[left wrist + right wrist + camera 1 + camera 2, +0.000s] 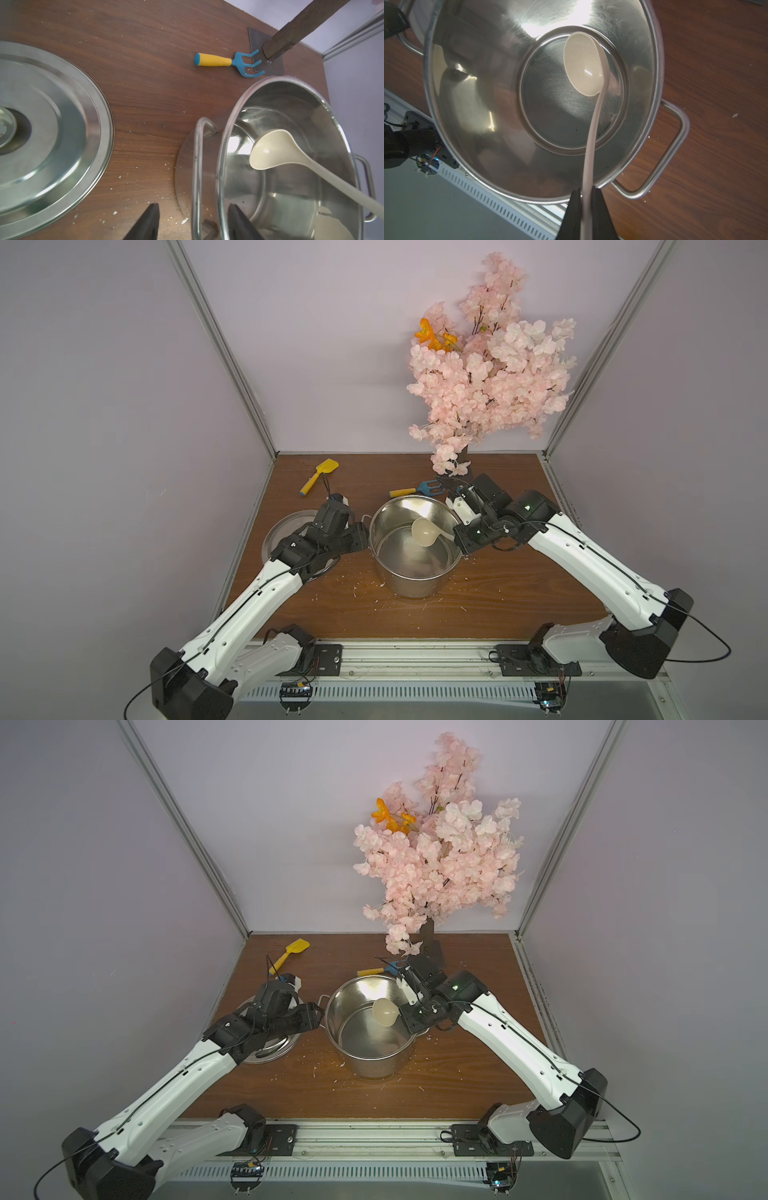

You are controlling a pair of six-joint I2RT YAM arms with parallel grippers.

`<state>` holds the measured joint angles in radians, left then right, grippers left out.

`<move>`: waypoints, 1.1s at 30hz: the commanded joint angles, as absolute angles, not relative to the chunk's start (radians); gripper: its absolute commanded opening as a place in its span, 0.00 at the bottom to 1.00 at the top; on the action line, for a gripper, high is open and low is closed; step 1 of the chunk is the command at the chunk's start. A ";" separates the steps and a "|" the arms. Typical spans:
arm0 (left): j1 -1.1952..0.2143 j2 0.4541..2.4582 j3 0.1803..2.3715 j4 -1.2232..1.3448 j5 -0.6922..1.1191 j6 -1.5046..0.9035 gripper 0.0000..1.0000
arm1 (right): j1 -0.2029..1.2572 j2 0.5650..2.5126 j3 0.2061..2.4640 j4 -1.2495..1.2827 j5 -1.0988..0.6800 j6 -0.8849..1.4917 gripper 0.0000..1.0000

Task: Stir the soup with a spoon
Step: Stir the soup in the pan with a stick.

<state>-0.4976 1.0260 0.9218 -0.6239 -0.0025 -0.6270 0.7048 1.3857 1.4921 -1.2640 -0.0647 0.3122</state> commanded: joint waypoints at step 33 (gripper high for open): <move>-0.485 1.111 0.925 -0.585 0.010 -0.617 0.00 | 0.812 1.497 1.525 -1.314 0.092 0.285 0.00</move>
<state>-0.4931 1.0943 0.9073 -0.5644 0.0376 -0.6437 0.8104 1.4452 1.4612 -1.3334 0.0792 0.3107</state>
